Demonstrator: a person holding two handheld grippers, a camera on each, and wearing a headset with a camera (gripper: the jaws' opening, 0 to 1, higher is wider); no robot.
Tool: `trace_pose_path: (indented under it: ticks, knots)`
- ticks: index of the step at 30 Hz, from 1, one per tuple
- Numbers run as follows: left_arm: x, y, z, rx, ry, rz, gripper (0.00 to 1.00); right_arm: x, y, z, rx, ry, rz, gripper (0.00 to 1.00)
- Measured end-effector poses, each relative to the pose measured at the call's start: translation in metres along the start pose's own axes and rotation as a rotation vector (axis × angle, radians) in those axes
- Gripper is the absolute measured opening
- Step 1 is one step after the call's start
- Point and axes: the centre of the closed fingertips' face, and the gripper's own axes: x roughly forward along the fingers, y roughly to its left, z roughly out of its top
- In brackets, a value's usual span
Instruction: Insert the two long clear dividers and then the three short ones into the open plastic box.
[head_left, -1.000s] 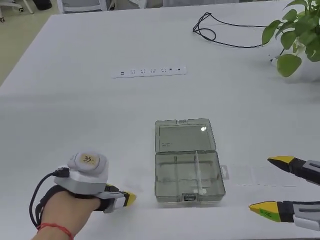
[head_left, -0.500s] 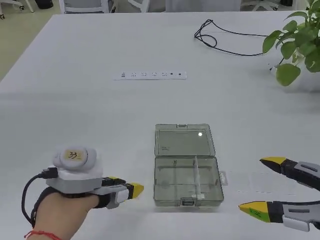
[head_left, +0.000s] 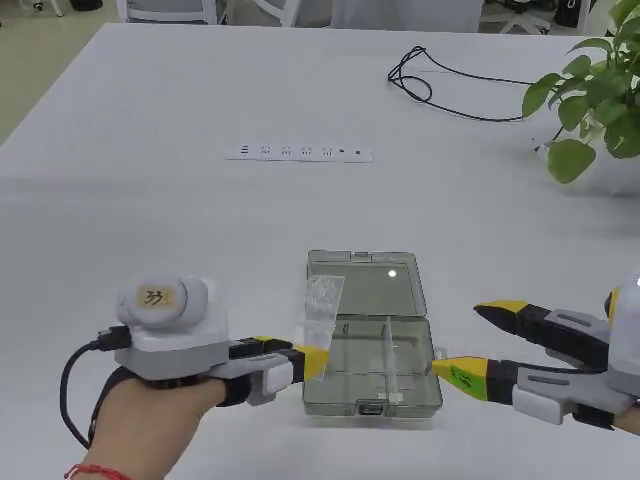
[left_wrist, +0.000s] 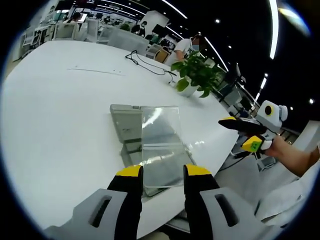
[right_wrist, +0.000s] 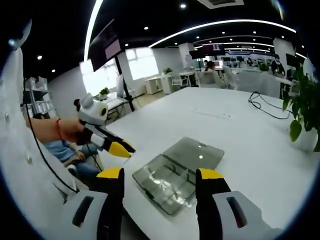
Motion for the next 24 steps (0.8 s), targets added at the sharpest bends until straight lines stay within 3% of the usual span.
trace_pose_path:
  ticks: [5,13,24]
  knots:
    - [0.005,-0.017,0.007,0.018,-0.021,-0.038,0.3,0.013,0.005,0.008,0.09,-0.019,0.006,0.44]
    - [0.01,-0.037,0.01,0.055,-0.033,-0.088,0.3,0.033,0.013,0.009,0.194,-0.004,0.003,0.28]
    - [0.015,-0.049,0.009,0.118,-0.017,-0.111,0.3,0.047,0.02,0.006,0.288,0.014,-0.004,0.15]
